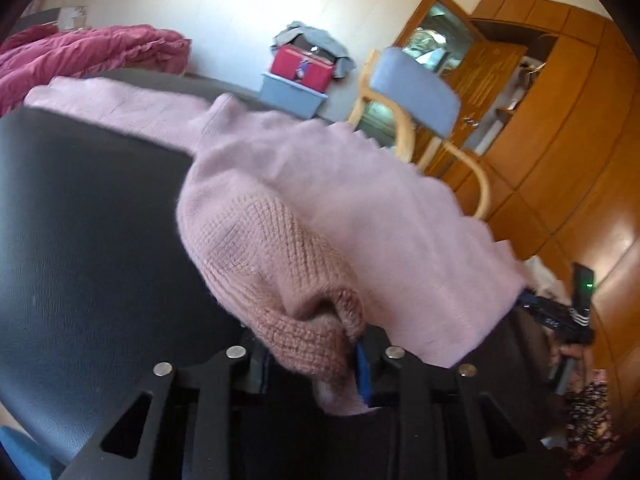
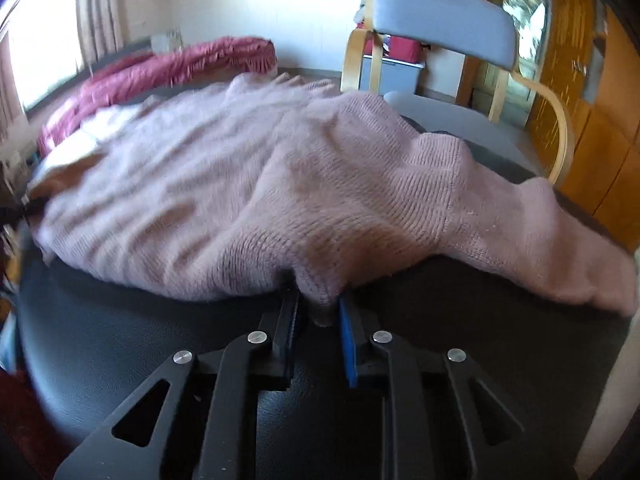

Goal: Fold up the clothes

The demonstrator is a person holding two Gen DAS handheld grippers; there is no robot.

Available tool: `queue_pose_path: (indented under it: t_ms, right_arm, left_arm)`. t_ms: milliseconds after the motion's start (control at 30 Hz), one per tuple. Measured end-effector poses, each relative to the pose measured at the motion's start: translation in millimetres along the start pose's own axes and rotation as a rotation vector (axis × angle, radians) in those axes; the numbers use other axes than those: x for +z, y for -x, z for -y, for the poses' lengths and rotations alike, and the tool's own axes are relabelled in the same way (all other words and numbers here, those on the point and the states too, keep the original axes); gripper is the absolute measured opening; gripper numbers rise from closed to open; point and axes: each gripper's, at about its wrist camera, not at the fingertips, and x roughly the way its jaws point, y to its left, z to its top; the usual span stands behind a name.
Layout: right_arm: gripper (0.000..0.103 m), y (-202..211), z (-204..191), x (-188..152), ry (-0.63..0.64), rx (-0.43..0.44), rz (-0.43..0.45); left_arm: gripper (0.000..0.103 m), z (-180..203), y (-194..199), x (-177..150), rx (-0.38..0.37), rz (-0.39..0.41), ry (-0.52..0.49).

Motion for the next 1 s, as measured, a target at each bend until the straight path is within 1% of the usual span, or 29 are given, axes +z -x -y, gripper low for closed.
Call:
queue_pose_path:
  t_ms: [33,167,233,300,433,533,600,667,700,767,800,833,867,900,933,967,1000]
  right_arm:
    - [0.018,4.2,4.7,3.3,-0.026,0.030,0.013]
    - [0.015,14.9,20.8,27.7,-0.108,0.112,0.072]
    - [0.013,18.6,30.2,43.4,-0.156,0.146,0.108]
    - [0.013,16.1,36.6,59.2,-0.184,0.135,0.136]
    - [0.013,-10.5,52.5,82.9,-0.272,0.119,0.140]
    - [0.013,-40.0,63.1,89.1,-0.342,0.094,0.100]
    - [0.013,-62.5,72.0,87.5,-0.397,0.074,0.065]
    - [0.013,-82.5,81.2,84.9,-0.451,0.066,0.039]
    - [0.013,-89.4,86.2,82.6,-0.476,0.079,0.036]
    - [0.014,-92.6,96.6,78.1,-0.543,0.129,0.057]
    - [0.019,-88.1,97.7,76.6,-0.548,0.143,0.074]
    - [0.029,-81.8,97.0,75.1,-0.540,0.154,0.094]
    - [0.035,-75.5,96.4,73.5,-0.533,0.166,0.114]
    - [0.046,-65.9,93.2,71.0,-0.514,0.179,0.139]
    - [0.052,-54.2,88.3,67.8,-0.488,0.193,0.168]
    - [0.053,-42.5,83.4,64.6,-0.462,0.207,0.197]
    - [0.055,-31.6,77.8,60.1,-0.436,0.228,0.217]
  left_arm:
    - [0.027,4.0,5.3,7.6,-0.029,0.004,-0.015]
    - [0.026,7.2,27.9,61.9,-0.204,0.077,0.053]
    - [0.026,1.3,28.0,85.1,-0.264,0.106,0.124]
    - [0.026,-8.9,18.1,110.1,-0.311,0.135,0.212]
    - [0.026,-42.9,-29.3,142.9,-0.315,0.143,0.426]
    - [0.026,-68.7,-69.3,147.4,-0.279,0.109,0.562]
    - [0.026,-85.7,-103.8,145.5,-0.234,0.064,0.626]
    - [0.027,-94.0,-125.3,137.8,-0.211,0.042,0.636]
    - [0.027,-97.8,-135.3,133.7,-0.201,0.032,0.639]
    - [0.028,-105.2,-155.4,125.4,-0.181,0.012,0.644]
    - [0.027,-104.6,-157.2,123.2,-0.185,0.033,0.615]
    - [0.027,-103.0,-157.1,121.4,-0.193,0.061,0.578]
    - [0.027,-100.2,-157.0,120.3,-0.188,0.074,0.539]
    - [0.027,-96.2,-156.4,119.4,-0.174,0.085,0.502]
    - [0.027,-91.9,-155.7,118.4,-0.158,0.096,0.465]
    - [0.028,-87.6,-155.0,117.4,-0.142,0.106,0.429]
    - [0.028,-86.9,-154.5,117.6,-0.140,0.110,0.420]
